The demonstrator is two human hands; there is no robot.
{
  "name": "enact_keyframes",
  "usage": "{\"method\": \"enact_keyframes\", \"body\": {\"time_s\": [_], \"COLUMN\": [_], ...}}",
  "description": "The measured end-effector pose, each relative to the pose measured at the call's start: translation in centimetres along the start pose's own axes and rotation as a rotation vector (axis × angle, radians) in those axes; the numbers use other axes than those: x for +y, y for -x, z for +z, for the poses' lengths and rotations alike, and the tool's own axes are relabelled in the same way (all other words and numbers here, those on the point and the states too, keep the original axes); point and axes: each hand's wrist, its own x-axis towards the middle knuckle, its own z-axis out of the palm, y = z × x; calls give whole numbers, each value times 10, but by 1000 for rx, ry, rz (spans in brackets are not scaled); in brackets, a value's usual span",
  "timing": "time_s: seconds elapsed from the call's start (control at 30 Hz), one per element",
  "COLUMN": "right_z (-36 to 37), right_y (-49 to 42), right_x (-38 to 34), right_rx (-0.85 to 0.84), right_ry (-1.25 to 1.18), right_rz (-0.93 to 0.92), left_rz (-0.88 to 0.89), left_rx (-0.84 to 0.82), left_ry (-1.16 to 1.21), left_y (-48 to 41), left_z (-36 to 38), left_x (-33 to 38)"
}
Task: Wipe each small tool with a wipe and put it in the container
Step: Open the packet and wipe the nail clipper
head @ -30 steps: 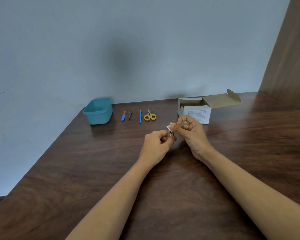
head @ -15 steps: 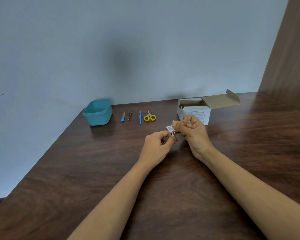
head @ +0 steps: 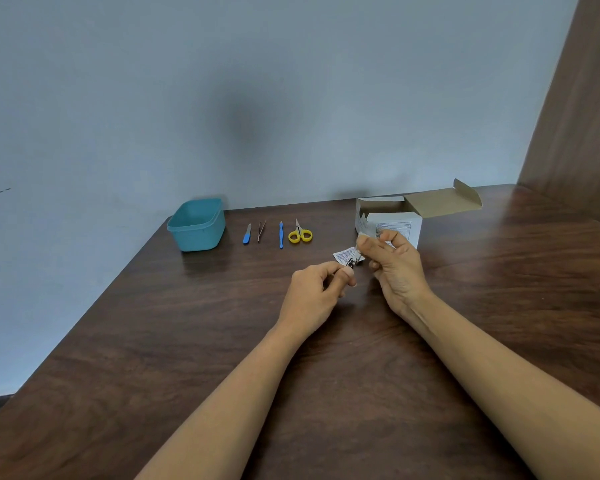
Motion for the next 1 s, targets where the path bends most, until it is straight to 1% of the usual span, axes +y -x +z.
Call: {"method": "enact_keyframes", "body": {"time_s": [0.4,0.57,0.63,0.8,0.9,1.0], "right_z": [-3,-5,-4,-4,-7,-7], "right_y": [2,2,2,0,-1,-3], "right_x": [6,9,8,6,7,9], "right_rx": [-185,-173,-158,-81,-98,-105], "right_ry": [358,418,417,269,254,258], "right_rz": [-139,-187,-202,-179,-125,-114], "left_rz": [-11,-6,3,-28,-40,-31], "left_rx": [43,30,35,48,40,25], "left_ry": [17,12,27,47,41,17], "left_y": [-1,0,1,1,1,2], "left_z": [-1,-3,-4,-2,-2,-3], "left_x": [-2,1,3,5,6,8]}}
